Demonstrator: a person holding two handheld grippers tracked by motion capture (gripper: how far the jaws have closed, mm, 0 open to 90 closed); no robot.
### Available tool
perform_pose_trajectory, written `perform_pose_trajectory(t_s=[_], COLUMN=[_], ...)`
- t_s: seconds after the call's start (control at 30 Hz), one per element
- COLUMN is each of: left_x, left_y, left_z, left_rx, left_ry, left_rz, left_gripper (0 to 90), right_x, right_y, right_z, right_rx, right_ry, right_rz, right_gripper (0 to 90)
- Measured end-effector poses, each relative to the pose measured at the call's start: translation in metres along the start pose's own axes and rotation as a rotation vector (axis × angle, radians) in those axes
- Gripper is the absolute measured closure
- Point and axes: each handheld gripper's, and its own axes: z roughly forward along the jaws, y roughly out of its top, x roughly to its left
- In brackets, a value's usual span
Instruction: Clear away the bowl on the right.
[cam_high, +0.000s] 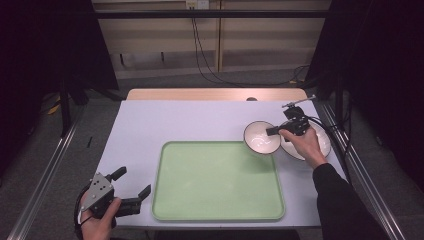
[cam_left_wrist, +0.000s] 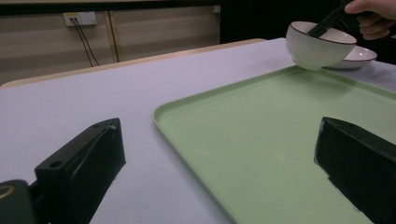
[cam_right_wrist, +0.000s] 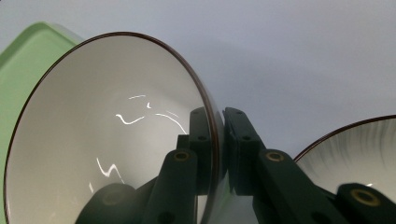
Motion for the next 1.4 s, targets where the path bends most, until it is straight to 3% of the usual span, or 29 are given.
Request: perform_pose_trajectory(t_s=[0.8,0.93,1.4], left_x=[0.000,0.000,-0.001], left_y=[0.000,0.000,0.000], left_z=[0.000,0.000,0.000], left_rx=[-0.003,-0.004,-0.001], left_ry=[-0.002,-0.004,-0.002], left_rz=[-0.012,-0.013,-0.005], left_gripper=[1.6,1.6,1.7], right_x=[0.001,0.000,-0.002], right_y=[-0.002,-0.002,-0.005], right_z=[0.023,0.023,0.027], right_rx=[0.106,0.100,0.118], right_ry=[-0.016,-0.004,-0.032], right_rz=[0.003,-0.003,0.005], right_gripper=[82.3,82.4,83.1])
